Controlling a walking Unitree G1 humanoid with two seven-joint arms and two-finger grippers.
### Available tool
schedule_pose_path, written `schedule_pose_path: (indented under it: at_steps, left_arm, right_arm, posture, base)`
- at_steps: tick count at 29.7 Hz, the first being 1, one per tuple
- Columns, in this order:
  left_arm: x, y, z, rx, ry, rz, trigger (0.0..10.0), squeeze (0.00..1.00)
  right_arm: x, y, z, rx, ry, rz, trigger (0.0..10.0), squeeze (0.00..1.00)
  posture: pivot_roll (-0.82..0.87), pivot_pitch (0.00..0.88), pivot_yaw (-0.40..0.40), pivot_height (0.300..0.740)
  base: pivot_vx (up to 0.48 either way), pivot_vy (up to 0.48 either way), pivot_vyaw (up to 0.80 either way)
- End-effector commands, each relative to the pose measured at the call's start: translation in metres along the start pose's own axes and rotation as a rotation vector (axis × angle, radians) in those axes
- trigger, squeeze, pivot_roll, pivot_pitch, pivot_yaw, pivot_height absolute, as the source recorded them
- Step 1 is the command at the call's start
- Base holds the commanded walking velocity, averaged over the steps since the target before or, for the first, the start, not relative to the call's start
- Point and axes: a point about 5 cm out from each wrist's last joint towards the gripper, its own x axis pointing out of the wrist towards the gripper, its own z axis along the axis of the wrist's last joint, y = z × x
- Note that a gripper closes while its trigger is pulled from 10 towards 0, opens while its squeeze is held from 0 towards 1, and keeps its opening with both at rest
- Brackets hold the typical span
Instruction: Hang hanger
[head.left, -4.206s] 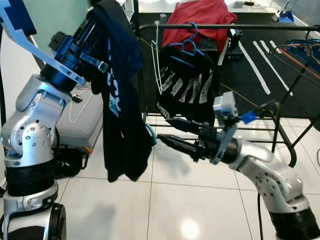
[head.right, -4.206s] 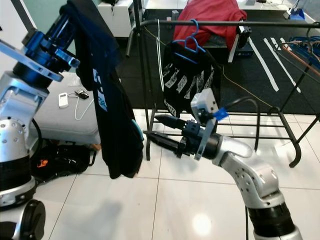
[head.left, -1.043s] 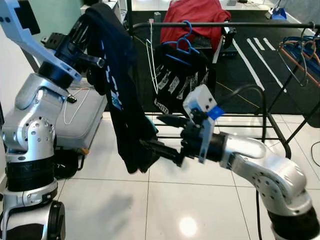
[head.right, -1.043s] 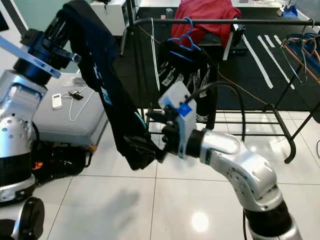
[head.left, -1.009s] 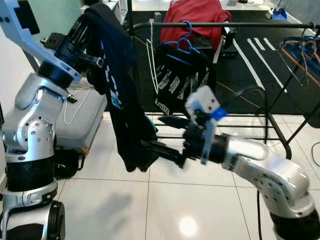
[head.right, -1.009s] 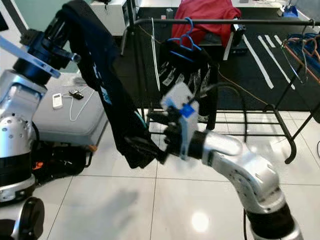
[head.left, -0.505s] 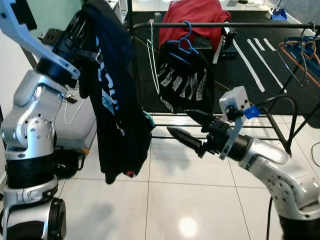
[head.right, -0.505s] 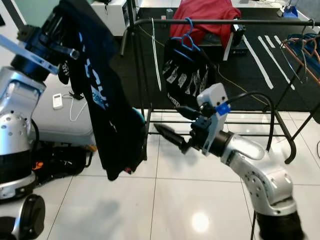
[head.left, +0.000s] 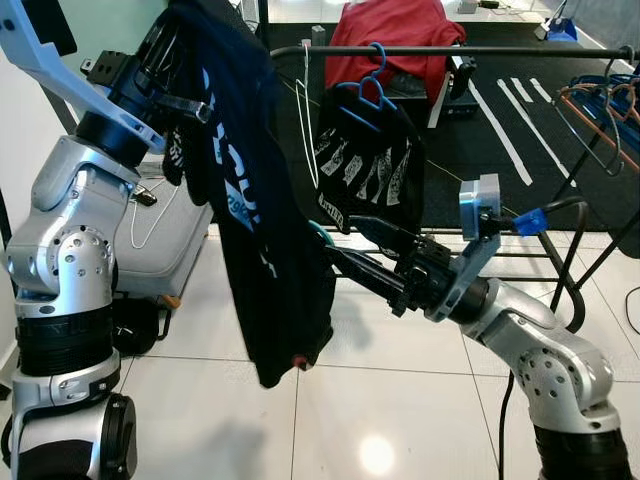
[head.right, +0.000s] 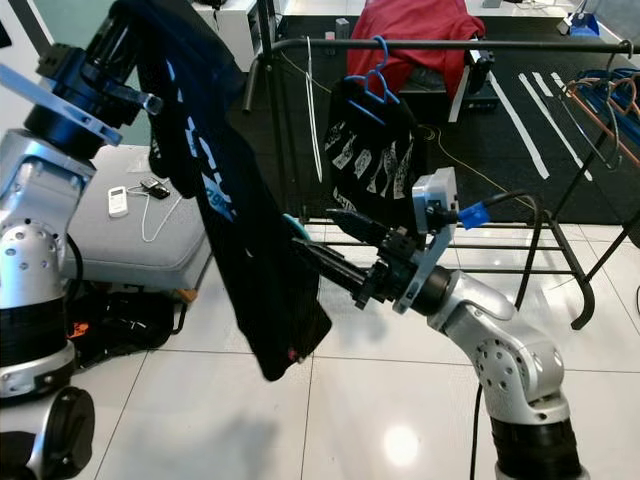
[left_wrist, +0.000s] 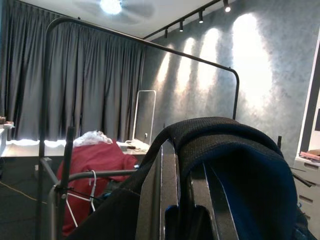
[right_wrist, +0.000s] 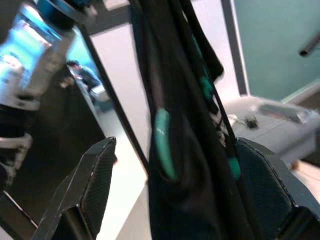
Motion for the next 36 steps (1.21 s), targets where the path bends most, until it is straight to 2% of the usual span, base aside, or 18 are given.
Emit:
schedule_pose_path:
  at_steps: [1,2,3,4,11,15,16,18,19,20,27,33,36]
  left_arm:
    - [0.002,-0.006,0.008,0.010,-0.038,-0.029,10.0,0.00]
    - [0.002,-0.006,0.009,0.011,-0.040,-0.028,10.0,0.00]
    - [0.002,-0.006,0.009,0.011,-0.040,-0.028,10.0,0.00]
    - [0.002,-0.007,0.011,0.009,-0.045,-0.030,10.0,0.00]
    - [0.004,-0.010,0.012,0.001,-0.053,-0.040,10.0,0.00]
    - [0.006,-0.015,0.011,-0.016,-0.059,-0.052,10.0,0.00]
    - [0.006,-0.017,0.010,-0.022,-0.060,-0.055,10.0,0.00]
    - [0.006,-0.018,0.010,-0.026,-0.060,-0.057,10.0,0.00]
    - [0.006,-0.019,0.010,-0.027,-0.059,-0.057,10.0,0.00]
    - [0.006,-0.019,0.009,-0.028,-0.058,-0.056,10.0,0.00]
    - [0.007,-0.022,0.007,-0.031,-0.054,-0.054,10.0,0.00]
    - [0.009,-0.026,0.003,-0.043,-0.050,-0.058,10.0,0.00]
    - [0.009,-0.026,0.003,-0.045,-0.049,-0.058,10.0,0.00]
  right_arm:
    - [0.002,0.000,0.000,-0.020,0.008,0.006,10.0,0.00]
    - [0.003,-0.002,-0.005,-0.032,0.029,-0.013,1.3,0.00]
    - [0.003,-0.002,-0.005,-0.032,0.029,-0.013,1.3,0.00]
    - [0.002,-0.006,-0.008,-0.059,0.042,-0.038,0.0,0.00]
    - [0.004,-0.005,-0.003,-0.063,0.001,-0.015,0.0,0.00]
    - [0.012,-0.006,0.001,-0.077,-0.033,0.019,0.0,0.00]
    - [0.015,-0.006,0.003,-0.079,-0.045,0.018,10.0,0.00]
    - [0.016,-0.006,0.004,-0.080,-0.051,0.014,10.0,0.00]
    - [0.017,-0.003,0.005,-0.080,-0.053,0.041,10.0,0.91]
    - [0.018,0.000,0.006,-0.081,-0.054,0.055,10.0,1.00]
    - [0.026,0.010,0.004,-0.086,-0.055,0.090,10.0,1.00]
    - [0.039,0.029,0.006,-0.047,-0.108,0.152,10.0,1.00]
    - [0.040,0.031,0.007,-0.044,-0.113,0.159,10.0,1.00]
  posture:
    - [-0.13,0.135,0.039,0.740]
    - [-0.13,0.135,0.037,0.740]
    - [-0.13,0.135,0.037,0.740]
    - [-0.13,0.133,0.039,0.740]
    - [-0.13,0.132,0.041,0.740]
    - [-0.12,0.119,0.041,0.740]
    - [-0.11,0.118,0.040,0.740]
    - [-0.11,0.118,0.040,0.740]
    - [-0.11,0.117,0.038,0.740]
    - [-0.11,0.116,0.038,0.740]
    - [-0.12,0.120,0.038,0.740]
    - [-0.12,0.129,0.039,0.740]
    - [-0.12,0.130,0.038,0.740]
  base:
    - [0.000,0.000,0.00]
    - [0.000,0.000,0.00]
    - [0.000,0.000,0.00]
    - [0.000,0.000,0.00]
    - [0.000,0.000,0.00]
    - [0.000,0.000,0.00]
    - [0.000,0.000,0.00]
    - [0.000,0.000,0.00]
    - [0.000,0.000,0.00]
    - [0.000,0.000,0.00]
    - [0.000,0.000,0.00]
    - [0.000,0.000,0.00]
    - [0.000,0.000,0.00]
